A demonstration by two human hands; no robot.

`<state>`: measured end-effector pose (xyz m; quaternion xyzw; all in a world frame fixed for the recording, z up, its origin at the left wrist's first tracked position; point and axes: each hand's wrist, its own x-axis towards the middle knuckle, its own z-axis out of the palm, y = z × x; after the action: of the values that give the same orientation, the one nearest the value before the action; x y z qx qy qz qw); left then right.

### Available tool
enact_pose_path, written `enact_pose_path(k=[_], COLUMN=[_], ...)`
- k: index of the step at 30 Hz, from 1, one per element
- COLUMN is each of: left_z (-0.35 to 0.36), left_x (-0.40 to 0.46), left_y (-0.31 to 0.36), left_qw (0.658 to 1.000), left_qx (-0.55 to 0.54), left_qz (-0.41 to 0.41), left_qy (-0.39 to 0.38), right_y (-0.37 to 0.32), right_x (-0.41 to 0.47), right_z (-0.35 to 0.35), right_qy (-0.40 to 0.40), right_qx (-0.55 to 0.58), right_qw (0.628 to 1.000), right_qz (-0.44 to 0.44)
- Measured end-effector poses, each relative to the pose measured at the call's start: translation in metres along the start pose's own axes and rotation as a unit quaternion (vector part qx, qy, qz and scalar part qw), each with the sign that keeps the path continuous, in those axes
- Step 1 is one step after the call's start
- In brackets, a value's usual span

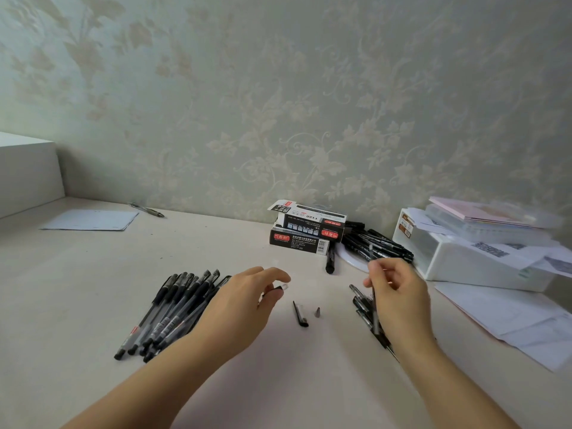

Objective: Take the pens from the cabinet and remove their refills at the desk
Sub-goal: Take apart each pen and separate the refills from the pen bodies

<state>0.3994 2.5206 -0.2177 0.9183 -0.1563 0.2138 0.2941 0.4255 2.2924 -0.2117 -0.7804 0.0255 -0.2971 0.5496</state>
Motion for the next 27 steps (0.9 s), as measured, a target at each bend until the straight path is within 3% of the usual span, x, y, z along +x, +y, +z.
enact_pose_path(k=[4,11,16,20,27], left_z=[-0.008,-0.036,-0.039,-0.045,-0.047], left_x=[0.002,0.003,0.0,-0.003,-0.009], left_y=[-0.008,-0.022,-0.018,-0.011,-0.003], left_qw=[0.998,0.976,0.97,0.96,0.942], left_qx=[0.038,0.161,0.169,0.197,0.248], left_qz=[-0.057,-0.142,-0.158,-0.162,-0.162], left_qy=[-0.008,-0.038,-0.075,-0.116,-0.157], right_y=[0.006,0.015,0.012,0.0,-0.01], right_x=[0.007,0.007,0.005,-0.003,-0.022], right_z=[-0.017,-0.021,-0.019,-0.011,0.007], right_qy=[0.001,-0.049,-0.059,-0.046,-0.094], right_qx=[-0.265,-0.43,-0.438,-0.36,-0.311], right_qw=[0.958,0.9,0.895,0.923,0.92], right_qz=[-0.111,-0.047,-0.054,-0.123,-0.218])
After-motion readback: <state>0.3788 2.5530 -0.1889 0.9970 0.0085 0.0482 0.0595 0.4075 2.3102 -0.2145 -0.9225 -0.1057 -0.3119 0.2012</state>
